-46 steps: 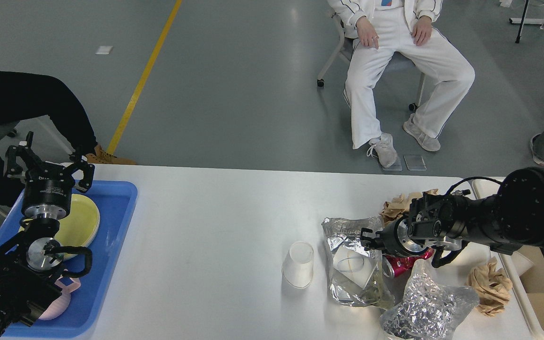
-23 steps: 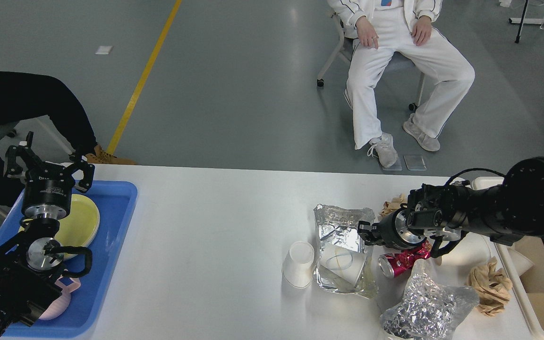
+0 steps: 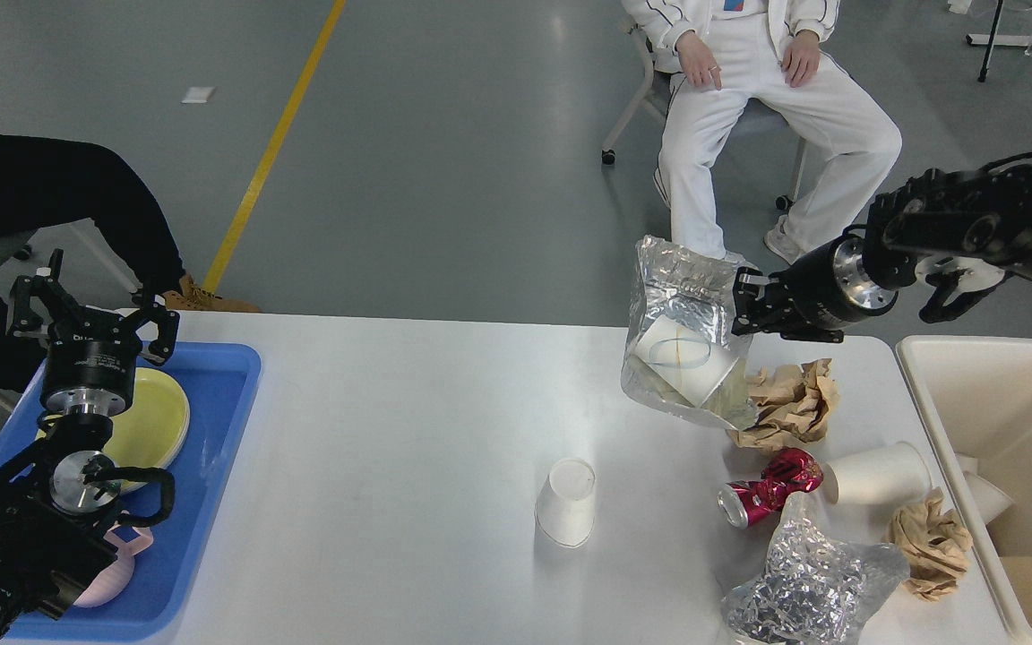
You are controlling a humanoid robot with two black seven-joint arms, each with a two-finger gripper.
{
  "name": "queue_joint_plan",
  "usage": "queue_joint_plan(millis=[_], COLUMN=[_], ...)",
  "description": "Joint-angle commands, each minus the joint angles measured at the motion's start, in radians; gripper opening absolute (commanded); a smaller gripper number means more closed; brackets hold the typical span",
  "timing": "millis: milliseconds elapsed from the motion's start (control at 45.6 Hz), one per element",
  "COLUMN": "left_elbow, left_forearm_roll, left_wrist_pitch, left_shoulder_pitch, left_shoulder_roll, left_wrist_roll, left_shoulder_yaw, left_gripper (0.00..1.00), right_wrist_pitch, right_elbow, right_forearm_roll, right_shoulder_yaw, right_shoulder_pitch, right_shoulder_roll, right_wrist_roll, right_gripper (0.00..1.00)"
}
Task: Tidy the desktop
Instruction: 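Grasp the foil packet with the right gripper and lift it, then carry the foil packet over the white bin and release it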
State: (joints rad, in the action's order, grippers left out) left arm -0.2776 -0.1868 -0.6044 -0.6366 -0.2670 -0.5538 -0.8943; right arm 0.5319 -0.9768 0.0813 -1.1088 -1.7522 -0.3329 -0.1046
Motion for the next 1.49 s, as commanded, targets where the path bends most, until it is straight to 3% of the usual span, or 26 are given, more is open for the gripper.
queue_joint_plan(millis=[0,285,416,526,570,679,964,1140,1161,1227,1249,1468], left_elbow=[0.000,0.000,0.000,0.000,0.000,0.000,0.000,0.000,0.000,0.000,0.000,0.000], left_forearm_roll=[0.000,0.000,0.000,0.000,0.000,0.001,0.000,0.001,0.001,0.001,0.000,0.000], left_wrist_pitch=[0.000,0.000,0.000,0.000,0.000,0.000,0.000,0.000,0.000,0.000,0.000,0.000], left_shoulder_pitch=[0.000,0.000,0.000,0.000,0.000,0.000,0.000,0.000,0.000,0.000,0.000,0.000], left_shoulder_roll=[0.000,0.000,0.000,0.000,0.000,0.000,0.000,0.000,0.002,0.000,0.000,0.000], left_wrist_roll=[0.000,0.000,0.000,0.000,0.000,0.000,0.000,0.000,0.000,0.000,0.000,0.000], left_shoulder_yaw=[0.000,0.000,0.000,0.000,0.000,0.000,0.000,0.000,0.000,0.000,0.000,0.000], left_gripper=[0.96,0.96,0.96,0.96,0.96,0.96,0.96,0.96,0.96,0.96,0.96,0.96], right_wrist_pitch=[0.065,0.111,0.099,0.089,0.068,-0.007,-0.337,-0.438,-0.441,-0.449,-0.454,-0.446], right_elbow=[0.004,0.012,0.044,0.134,0.240,0.337,0.357,0.428,0.440,0.486,0.504,0.510], right_forearm_roll=[-0.009,-0.014,-0.014,-0.011,0.003,0.005,0.075,0.193,0.195,0.193,0.195,0.195], right_shoulder_yaw=[-0.014,-0.094,-0.112,-0.112,-0.105,-0.089,-0.010,0.107,0.118,0.150,0.162,0.201], right_shoulder_pitch=[-0.101,-0.251,-0.222,-0.092,0.023,0.183,0.523,0.767,0.793,0.849,0.858,0.893], right_shoulder_roll=[-0.054,-0.057,-0.081,-0.132,-0.178,-0.250,-0.431,-0.451,-0.451,-0.451,-0.451,-0.440], right_wrist_roll=[0.000,0.000,0.000,0.002,0.002,0.000,0.000,0.000,0.000,-0.001,-0.001,-0.003], right_gripper=[0.00,0.00,0.00,0.00,0.00,0.00,0.00,0.00,0.13,0.84,0.99,1.00])
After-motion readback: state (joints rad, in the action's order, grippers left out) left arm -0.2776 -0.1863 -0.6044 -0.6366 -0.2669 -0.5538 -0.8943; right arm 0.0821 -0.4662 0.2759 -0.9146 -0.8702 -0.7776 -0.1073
